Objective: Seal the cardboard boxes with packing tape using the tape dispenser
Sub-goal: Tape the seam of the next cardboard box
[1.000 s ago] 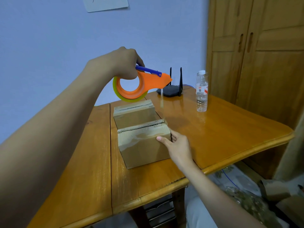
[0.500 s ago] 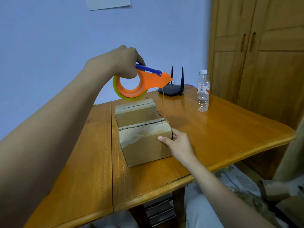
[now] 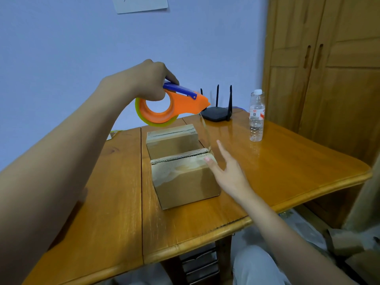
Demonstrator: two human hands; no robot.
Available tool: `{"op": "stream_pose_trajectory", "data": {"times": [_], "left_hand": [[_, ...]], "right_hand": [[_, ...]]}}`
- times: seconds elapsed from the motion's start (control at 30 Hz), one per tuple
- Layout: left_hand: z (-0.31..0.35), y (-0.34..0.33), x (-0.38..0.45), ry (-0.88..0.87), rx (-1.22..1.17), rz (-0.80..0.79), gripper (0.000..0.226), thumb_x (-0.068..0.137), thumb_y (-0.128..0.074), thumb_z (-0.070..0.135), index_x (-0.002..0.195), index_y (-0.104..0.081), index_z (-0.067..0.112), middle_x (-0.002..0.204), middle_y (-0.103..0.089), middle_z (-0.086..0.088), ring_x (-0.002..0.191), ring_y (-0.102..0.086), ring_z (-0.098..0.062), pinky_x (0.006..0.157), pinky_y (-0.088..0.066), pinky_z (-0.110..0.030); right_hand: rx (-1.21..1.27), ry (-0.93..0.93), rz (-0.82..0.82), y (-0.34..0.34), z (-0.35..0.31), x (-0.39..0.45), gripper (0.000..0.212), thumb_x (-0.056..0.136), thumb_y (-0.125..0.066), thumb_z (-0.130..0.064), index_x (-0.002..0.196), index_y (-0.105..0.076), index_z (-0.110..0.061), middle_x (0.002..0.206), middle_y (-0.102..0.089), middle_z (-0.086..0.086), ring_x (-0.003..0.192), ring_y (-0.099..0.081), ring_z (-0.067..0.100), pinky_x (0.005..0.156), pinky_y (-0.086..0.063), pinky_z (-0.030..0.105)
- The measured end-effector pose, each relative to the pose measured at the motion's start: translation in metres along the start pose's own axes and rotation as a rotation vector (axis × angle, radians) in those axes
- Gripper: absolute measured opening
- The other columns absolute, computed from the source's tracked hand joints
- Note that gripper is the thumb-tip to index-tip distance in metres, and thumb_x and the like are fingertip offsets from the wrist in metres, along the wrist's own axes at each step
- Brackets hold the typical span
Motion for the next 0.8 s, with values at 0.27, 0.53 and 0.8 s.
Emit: {"op": "stream_pose_trajectory", "data": {"times": [0.27,0.53,0.8], "left_hand": [[-0.036,-0.025,-0.029,0.063,-0.013,-0.018,0.06,0.08,-0.049,-0.006,0.131,-0.064,0.023,0.116,-0.071,-0.005,0.082,-0.049,-0.022,0.07,-0.041,-0.029],[-0.072,-0.053,-0.068,0.149,-0.1,-0.016,0.062,0.08,-0.049,-0.009,0.134,-0.062,0.02,0.119,-0.07,-0.007,0.084,-0.049,-0.02,0.072,-0.037,-0.028],[-0.096,-0.088,-0.097,0.229,-0.189,-0.026,0.062,0.079,-0.05,-0.005,0.134,-0.062,0.023,0.117,-0.071,-0.007,0.086,-0.051,-0.02,0.073,-0.04,-0.029]], "right_hand": [[-0.181,0.089,-0.069,-0.009,-0.02,0.012,0.079,0.098,-0.053,-0.055,0.161,-0.015,-0.028,0.166,-0.017,-0.009,0.153,-0.006,0.012,0.122,-0.012,0.035],[-0.262,0.126,-0.097,-0.02,-0.014,0.008,0.077,0.1,-0.055,-0.047,0.161,-0.013,-0.027,0.167,-0.012,-0.013,0.154,-0.003,0.013,0.123,-0.008,0.032],[-0.318,0.15,-0.098,-0.025,-0.004,0.004,0.085,0.098,-0.064,-0.025,0.162,-0.009,-0.025,0.168,-0.009,-0.008,0.152,-0.016,0.012,0.12,-0.015,0.023]]}}
Point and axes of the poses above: each hand's wrist, its own x-axis towards the middle knuckle, its own y-axis out of the back of the hand, z = x × y, the point moved 2 cm from there along x, towards the middle knuckle
